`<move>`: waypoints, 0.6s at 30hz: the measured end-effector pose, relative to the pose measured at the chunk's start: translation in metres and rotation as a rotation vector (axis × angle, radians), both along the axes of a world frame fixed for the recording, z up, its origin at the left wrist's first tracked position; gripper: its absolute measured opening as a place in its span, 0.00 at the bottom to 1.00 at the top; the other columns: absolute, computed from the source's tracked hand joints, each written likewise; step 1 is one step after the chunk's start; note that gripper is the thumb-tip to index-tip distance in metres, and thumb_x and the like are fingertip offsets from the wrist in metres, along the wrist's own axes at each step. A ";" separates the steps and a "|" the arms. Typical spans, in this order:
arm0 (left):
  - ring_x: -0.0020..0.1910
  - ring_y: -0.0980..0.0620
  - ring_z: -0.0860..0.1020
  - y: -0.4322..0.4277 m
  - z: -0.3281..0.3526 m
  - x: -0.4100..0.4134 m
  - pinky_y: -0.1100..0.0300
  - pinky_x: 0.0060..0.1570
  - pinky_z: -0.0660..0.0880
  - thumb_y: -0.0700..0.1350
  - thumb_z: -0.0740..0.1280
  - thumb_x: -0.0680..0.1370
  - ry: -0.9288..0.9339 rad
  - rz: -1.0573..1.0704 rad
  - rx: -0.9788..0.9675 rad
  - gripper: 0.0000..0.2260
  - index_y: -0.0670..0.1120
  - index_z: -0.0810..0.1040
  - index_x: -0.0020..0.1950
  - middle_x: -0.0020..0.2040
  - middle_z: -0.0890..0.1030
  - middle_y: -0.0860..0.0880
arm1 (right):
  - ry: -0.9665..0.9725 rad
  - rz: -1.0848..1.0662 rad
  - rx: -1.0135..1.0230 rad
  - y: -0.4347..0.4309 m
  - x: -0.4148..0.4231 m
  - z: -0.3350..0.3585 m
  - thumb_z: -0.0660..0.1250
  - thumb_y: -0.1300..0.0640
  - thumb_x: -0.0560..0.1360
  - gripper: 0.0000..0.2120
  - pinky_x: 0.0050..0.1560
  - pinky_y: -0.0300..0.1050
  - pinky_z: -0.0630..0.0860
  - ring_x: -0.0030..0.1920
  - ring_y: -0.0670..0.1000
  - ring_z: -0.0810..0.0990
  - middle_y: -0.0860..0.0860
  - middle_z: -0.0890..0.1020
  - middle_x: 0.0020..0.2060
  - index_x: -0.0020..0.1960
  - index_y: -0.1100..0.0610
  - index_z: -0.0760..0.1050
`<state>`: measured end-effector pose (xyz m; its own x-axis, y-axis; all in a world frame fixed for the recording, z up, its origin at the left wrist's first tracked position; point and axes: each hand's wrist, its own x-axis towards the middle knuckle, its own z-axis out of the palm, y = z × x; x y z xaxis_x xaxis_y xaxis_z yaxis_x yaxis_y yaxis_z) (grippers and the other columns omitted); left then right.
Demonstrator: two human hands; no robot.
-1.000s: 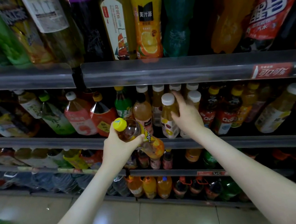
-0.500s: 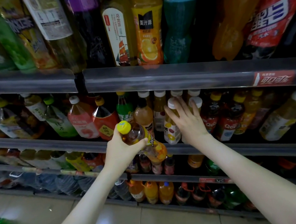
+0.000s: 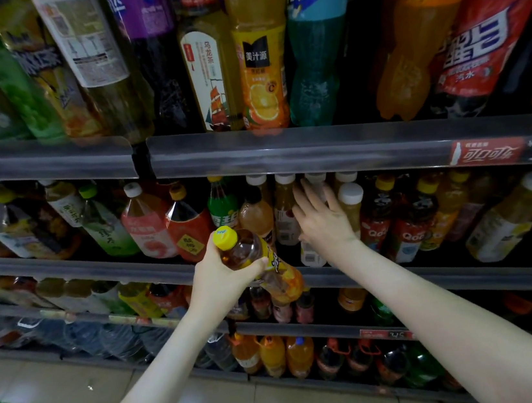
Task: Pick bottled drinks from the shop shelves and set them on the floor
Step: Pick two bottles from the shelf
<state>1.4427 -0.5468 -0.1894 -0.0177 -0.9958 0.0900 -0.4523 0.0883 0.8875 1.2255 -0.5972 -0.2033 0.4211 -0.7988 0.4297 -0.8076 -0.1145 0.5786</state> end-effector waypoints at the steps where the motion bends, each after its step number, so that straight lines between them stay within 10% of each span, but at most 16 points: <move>1: 0.47 0.76 0.72 0.000 0.000 0.001 0.74 0.39 0.69 0.62 0.76 0.62 0.000 0.010 0.001 0.23 0.69 0.68 0.52 0.46 0.78 0.69 | 0.035 0.014 -0.004 0.001 -0.002 -0.004 0.75 0.37 0.58 0.24 0.68 0.56 0.68 0.67 0.51 0.75 0.47 0.80 0.62 0.52 0.46 0.83; 9: 0.41 0.77 0.72 0.002 0.001 0.009 0.76 0.32 0.69 0.64 0.76 0.61 -0.022 0.057 0.001 0.24 0.74 0.65 0.49 0.44 0.75 0.68 | 0.069 0.119 -0.041 0.011 -0.011 -0.011 0.72 0.51 0.67 0.17 0.70 0.62 0.57 0.70 0.53 0.71 0.48 0.79 0.63 0.55 0.48 0.82; 14: 0.50 0.59 0.79 -0.001 0.000 0.023 0.61 0.48 0.76 0.65 0.76 0.58 0.100 0.107 0.091 0.28 0.64 0.71 0.54 0.50 0.80 0.62 | -0.641 0.399 0.514 0.033 0.019 -0.007 0.64 0.41 0.76 0.28 0.73 0.57 0.55 0.74 0.53 0.64 0.53 0.70 0.71 0.72 0.53 0.68; 18: 0.47 0.54 0.83 0.006 0.003 0.043 0.56 0.41 0.81 0.60 0.78 0.56 0.305 0.168 0.155 0.26 0.61 0.76 0.51 0.47 0.84 0.59 | -1.116 0.344 1.097 0.046 0.068 -0.006 0.65 0.33 0.70 0.40 0.68 0.44 0.67 0.70 0.41 0.64 0.42 0.64 0.73 0.76 0.40 0.51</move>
<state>1.4856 -0.5405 -0.1868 0.1518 -0.9847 -0.0859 -0.1624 -0.1106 0.9805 1.2933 -0.5516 -0.2091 0.5203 -0.8519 -0.0596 -0.5996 -0.3148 -0.7358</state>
